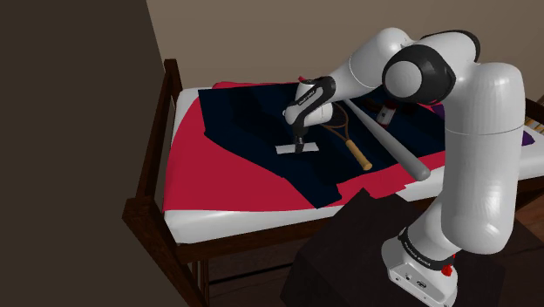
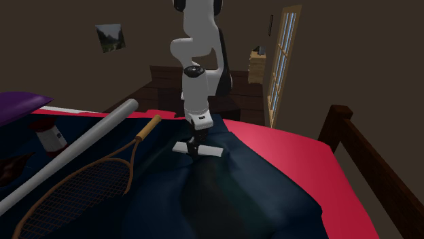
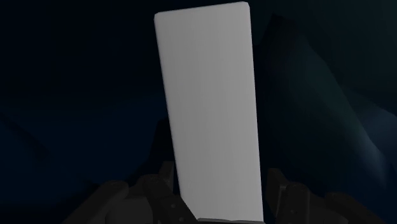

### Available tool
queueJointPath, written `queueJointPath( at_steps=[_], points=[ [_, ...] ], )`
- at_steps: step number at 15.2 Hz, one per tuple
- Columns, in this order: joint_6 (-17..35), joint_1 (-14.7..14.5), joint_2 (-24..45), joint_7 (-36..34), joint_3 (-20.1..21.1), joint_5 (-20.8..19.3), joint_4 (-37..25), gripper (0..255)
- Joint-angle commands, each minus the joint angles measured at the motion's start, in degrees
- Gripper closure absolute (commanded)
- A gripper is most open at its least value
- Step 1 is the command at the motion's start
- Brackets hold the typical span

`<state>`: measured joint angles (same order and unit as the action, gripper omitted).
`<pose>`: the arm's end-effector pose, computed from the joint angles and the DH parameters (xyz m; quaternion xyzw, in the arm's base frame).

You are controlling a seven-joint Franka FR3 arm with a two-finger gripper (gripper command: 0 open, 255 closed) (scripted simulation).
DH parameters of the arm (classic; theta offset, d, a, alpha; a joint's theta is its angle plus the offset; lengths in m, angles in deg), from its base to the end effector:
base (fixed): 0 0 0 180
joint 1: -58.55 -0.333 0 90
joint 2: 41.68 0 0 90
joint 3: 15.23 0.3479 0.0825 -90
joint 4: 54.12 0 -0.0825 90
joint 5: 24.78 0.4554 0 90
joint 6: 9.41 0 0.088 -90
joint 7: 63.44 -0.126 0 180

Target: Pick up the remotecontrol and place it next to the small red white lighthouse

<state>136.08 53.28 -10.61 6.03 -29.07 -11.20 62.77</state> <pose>0.6396 -0.1007 0.1264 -0.9009 -0.4340 0.0045 0.0086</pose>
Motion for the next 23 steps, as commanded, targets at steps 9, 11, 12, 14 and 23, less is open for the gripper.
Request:
queueJointPath(
  at_steps=[9,11,12,14,23],
  points=[
    [-1.60,-0.44,-1.88,-0.53,-0.61,-0.73,0.30,255],
    [-2.70,-0.73,-3.14,-0.87,-1.00,-1.23,0.45,255],
    [-3.25,-0.87,-3.77,-1.05,-1.19,-1.49,0.50,255],
    [-4.38,-1.13,-4.99,-1.40,-1.55,-2.01,0.57,255],
    [-9.70,-2.15,-10.19,-2.99,-2.94,-4.34,0.25,255]
  ],
)
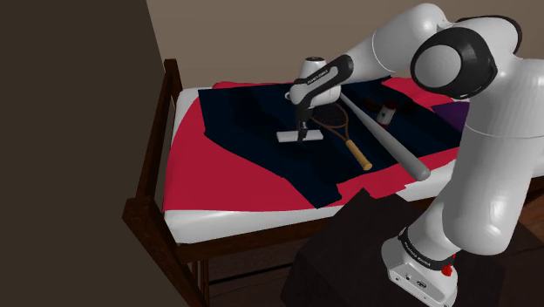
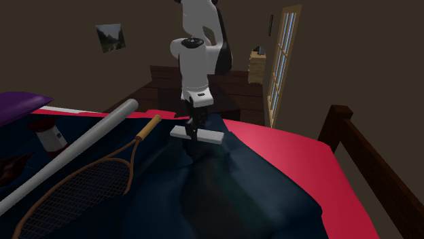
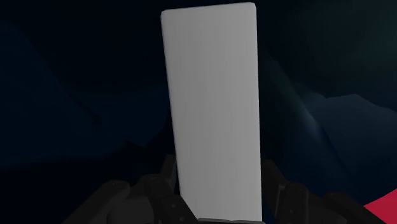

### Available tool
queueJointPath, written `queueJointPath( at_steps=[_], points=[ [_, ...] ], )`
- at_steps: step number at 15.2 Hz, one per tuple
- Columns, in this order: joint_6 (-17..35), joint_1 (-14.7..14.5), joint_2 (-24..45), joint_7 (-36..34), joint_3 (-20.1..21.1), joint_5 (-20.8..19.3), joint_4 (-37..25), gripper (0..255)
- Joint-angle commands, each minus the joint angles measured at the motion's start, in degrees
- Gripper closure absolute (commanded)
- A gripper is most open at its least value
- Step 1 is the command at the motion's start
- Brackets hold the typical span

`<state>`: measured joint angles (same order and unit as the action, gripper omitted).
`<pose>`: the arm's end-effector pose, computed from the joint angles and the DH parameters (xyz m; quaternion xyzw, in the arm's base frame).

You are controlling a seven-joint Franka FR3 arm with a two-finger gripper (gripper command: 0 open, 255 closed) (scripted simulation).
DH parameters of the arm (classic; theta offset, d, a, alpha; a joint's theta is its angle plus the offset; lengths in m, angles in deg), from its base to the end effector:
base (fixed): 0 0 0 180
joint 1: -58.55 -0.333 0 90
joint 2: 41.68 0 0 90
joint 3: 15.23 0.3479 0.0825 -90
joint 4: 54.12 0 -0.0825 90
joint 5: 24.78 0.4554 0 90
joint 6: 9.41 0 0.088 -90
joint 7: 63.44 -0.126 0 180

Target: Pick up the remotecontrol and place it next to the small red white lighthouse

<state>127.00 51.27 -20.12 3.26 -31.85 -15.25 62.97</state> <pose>0.6444 -0.1015 0.2193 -0.9010 -0.4338 0.0048 0.0087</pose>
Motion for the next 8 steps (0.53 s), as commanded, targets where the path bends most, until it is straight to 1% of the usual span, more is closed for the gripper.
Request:
queueJointPath(
  at_steps=[1,8],
  points=[
    [-1.23,-0.23,-1.22,-0.39,-0.29,-0.55,-0.05,255],
    [-5.65,-0.78,-4.78,-1.52,-1.04,-2.22,-1.10,255]
  ],
)
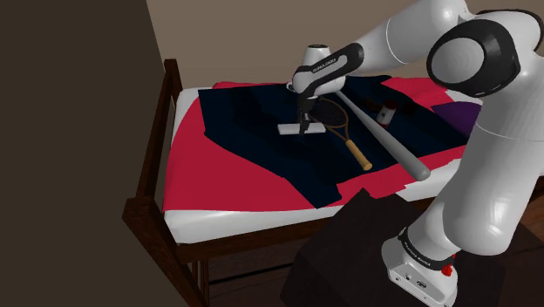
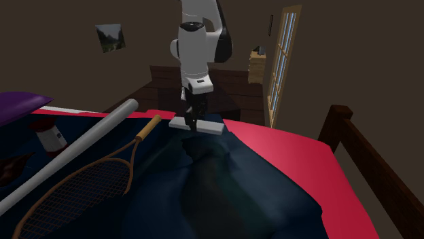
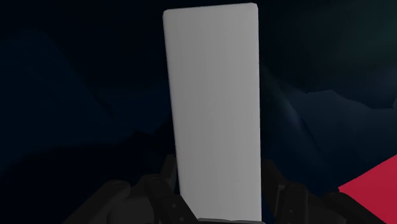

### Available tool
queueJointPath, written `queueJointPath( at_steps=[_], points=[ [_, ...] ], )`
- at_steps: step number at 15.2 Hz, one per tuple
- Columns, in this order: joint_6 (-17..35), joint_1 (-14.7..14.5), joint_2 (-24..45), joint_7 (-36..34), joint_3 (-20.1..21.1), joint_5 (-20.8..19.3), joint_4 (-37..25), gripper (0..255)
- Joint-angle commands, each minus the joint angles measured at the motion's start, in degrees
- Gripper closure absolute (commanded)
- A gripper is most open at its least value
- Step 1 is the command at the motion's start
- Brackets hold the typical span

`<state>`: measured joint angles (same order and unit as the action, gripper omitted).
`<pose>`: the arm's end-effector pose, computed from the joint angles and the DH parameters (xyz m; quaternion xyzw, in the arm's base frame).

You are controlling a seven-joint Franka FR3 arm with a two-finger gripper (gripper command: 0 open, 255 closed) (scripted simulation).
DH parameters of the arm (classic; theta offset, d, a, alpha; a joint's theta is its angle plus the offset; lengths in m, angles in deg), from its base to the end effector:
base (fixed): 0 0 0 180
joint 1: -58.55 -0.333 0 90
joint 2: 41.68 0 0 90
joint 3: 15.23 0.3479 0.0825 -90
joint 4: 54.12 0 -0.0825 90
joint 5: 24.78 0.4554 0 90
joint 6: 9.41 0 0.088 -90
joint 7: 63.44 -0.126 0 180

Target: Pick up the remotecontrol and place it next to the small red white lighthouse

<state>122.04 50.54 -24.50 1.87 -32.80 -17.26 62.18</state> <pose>0.6455 -0.1013 0.2672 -0.9010 -0.4336 0.0048 0.0088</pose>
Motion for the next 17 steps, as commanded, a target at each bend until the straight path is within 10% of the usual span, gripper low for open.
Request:
queueJointPath(
  at_steps=[1,17],
  points=[
    [-1.35,-0.12,-0.87,-0.29,-0.17,-0.43,-0.51,255],
    [-11.96,-0.78,-7.02,-2.23,-0.99,-3.25,-5.34,255]
  ],
)
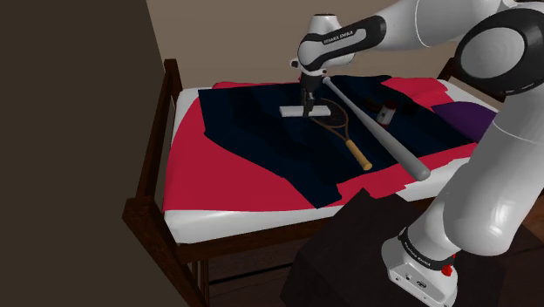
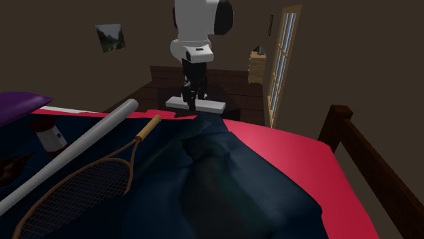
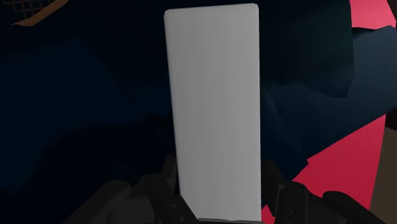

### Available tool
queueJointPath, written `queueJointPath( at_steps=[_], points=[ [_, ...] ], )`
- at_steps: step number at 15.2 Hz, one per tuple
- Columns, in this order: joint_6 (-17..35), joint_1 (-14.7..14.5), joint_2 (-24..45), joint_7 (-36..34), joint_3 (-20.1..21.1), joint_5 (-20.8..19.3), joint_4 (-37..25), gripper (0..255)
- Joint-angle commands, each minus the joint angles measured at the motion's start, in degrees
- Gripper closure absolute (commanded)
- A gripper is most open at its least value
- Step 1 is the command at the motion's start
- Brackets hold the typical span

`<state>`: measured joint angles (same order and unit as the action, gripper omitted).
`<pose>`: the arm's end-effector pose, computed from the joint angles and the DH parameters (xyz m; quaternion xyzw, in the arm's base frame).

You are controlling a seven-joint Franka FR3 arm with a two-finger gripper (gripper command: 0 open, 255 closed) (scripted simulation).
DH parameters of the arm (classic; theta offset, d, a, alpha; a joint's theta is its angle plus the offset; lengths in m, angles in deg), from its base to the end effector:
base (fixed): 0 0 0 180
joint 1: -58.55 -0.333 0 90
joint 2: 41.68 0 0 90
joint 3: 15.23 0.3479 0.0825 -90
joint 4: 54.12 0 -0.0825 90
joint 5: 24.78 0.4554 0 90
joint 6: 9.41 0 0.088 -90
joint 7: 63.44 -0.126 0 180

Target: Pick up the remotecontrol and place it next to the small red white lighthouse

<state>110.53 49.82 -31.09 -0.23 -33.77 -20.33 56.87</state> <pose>0.6524 -0.1021 0.3692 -0.9010 -0.4337 0.0048 0.0088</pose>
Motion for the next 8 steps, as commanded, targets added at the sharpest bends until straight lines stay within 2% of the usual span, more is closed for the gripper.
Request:
queueJointPath(
  at_steps=[1,8],
  points=[
    [-0.20,0.58,-1.14,0.98,-0.55,-0.36,0.92,255],
    [0.93,5.25,-4.80,9.21,-4.49,-1.45,5.69,255]
  ],
)
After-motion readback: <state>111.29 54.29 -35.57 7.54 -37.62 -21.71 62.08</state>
